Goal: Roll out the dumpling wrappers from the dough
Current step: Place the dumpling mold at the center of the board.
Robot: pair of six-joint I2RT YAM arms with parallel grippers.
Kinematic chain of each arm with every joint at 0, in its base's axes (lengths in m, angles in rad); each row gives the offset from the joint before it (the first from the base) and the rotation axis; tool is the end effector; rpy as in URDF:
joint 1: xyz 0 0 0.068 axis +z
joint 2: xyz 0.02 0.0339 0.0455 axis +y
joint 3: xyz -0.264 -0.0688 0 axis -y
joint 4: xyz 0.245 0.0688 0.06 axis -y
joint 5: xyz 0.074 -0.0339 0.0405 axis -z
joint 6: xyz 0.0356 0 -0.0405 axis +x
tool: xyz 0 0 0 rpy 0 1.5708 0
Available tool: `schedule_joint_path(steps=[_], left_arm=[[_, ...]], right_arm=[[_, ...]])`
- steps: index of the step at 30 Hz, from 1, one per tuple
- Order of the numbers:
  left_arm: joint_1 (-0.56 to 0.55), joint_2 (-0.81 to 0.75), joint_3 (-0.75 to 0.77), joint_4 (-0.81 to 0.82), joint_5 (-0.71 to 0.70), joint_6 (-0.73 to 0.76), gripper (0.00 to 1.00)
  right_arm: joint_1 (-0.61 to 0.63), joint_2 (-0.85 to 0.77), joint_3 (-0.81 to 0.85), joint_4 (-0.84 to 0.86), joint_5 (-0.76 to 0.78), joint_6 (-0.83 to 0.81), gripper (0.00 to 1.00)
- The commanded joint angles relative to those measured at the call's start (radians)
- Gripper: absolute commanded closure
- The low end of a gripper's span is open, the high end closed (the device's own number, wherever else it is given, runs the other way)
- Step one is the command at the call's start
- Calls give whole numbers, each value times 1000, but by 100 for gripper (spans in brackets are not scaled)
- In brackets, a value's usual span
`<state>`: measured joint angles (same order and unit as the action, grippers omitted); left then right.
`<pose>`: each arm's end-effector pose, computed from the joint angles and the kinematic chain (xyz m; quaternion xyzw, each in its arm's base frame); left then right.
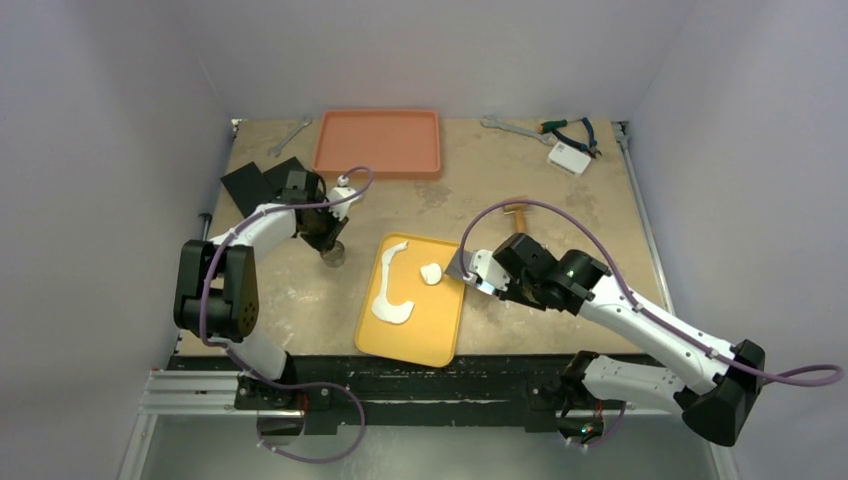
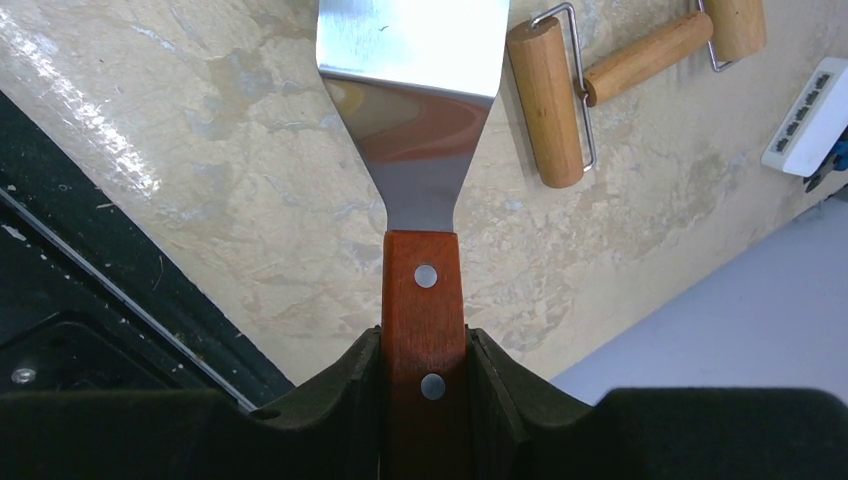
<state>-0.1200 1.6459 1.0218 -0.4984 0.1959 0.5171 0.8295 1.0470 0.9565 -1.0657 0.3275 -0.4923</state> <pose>0.3178 -0.0453 0.1841 0.3245 0.9147 -0.0498 0.2357 0.1305 0.1256 0.2811 -0.5662 0.7828 -0.1232 0.2270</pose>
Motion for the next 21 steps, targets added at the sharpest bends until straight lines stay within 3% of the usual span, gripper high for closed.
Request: schedule_joint_path(steps=[1, 5, 10, 15, 21], left_arm=[[14, -14, 8, 49, 72, -13, 69], [19, -52, 101, -2, 123, -39, 51], [18, -110, 220, -61, 178, -95, 42], [-41, -133, 192, 28, 293, -316, 40], [-150, -72, 105, 132, 194, -404, 39]], right_arm=[[-9, -4, 53, 23, 35, 35, 100], [-40, -21, 98, 48, -40, 67, 100], [-45, -2, 41, 186, -173, 101, 100], [-47, 42, 23, 269, -133, 131, 100], [-47, 52, -23, 302, -157, 143, 100]])
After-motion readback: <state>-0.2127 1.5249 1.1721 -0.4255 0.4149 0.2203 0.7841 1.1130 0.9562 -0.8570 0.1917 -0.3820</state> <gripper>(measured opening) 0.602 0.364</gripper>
